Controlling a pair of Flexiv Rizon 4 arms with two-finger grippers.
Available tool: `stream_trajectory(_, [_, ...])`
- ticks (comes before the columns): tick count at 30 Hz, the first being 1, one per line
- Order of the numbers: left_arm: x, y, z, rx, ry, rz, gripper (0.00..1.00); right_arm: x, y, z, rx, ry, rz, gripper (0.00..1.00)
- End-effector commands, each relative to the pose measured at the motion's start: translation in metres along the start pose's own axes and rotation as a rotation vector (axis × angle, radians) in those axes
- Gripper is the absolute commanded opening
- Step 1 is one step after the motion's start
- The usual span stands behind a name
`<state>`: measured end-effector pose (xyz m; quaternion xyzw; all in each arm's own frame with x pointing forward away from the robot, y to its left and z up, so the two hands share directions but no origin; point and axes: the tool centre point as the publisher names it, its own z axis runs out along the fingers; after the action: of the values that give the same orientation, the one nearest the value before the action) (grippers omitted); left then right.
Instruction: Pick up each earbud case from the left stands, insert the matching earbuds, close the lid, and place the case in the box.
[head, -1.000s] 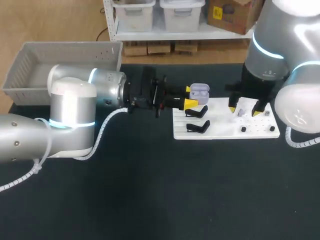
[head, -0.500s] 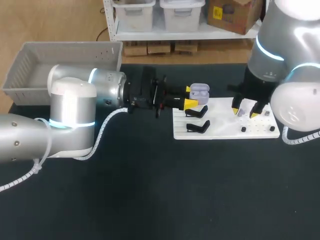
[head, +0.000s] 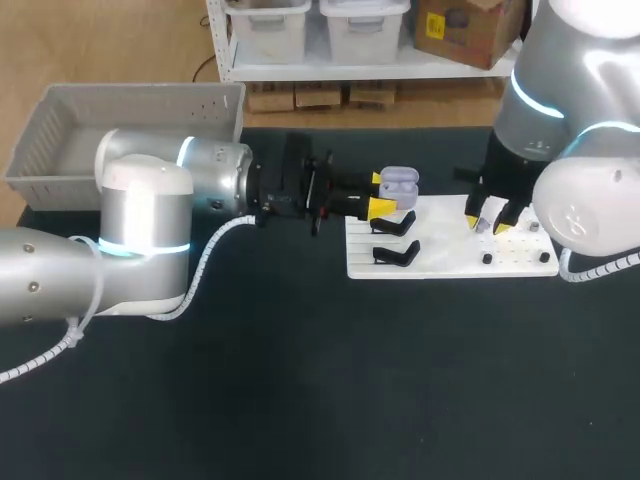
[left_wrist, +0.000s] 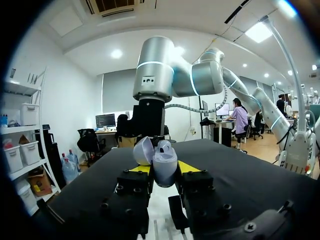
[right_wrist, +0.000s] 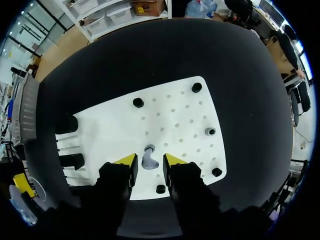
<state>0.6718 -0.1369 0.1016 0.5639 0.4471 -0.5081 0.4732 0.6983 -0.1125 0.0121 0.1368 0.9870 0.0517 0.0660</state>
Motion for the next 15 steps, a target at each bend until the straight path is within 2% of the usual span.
stream_trajectory(1, [0.0,-0.001,0.0,-0.004,0.001,0.002,0.0,-0.003,0.002,0.002,0.002,0.004,0.001,0.29])
stream_trajectory(4, [0.0,-0.001,0.0,-0.004,0.001,0.002,0.0,-0.004,0.003,0.002,0.002,0.005,0.001,0.24])
stream_trajectory(7, [0.0,-0.001,0.0,-0.004,0.001,0.002,0.0,-0.004,0.004,0.003,0.005,0.007,0.0,0.04])
stream_trajectory(8, [0.0,-0.001,0.0,-0.004,0.001,0.002,0.0,-0.004,0.004,0.003,0.006,0.007,0.001,0.0])
stream_trajectory(15, [0.0,-0.001,0.0,-0.004,0.001,0.002,0.0,-0.001,0.001,-0.008,0.008,-0.003,0.009,0.0])
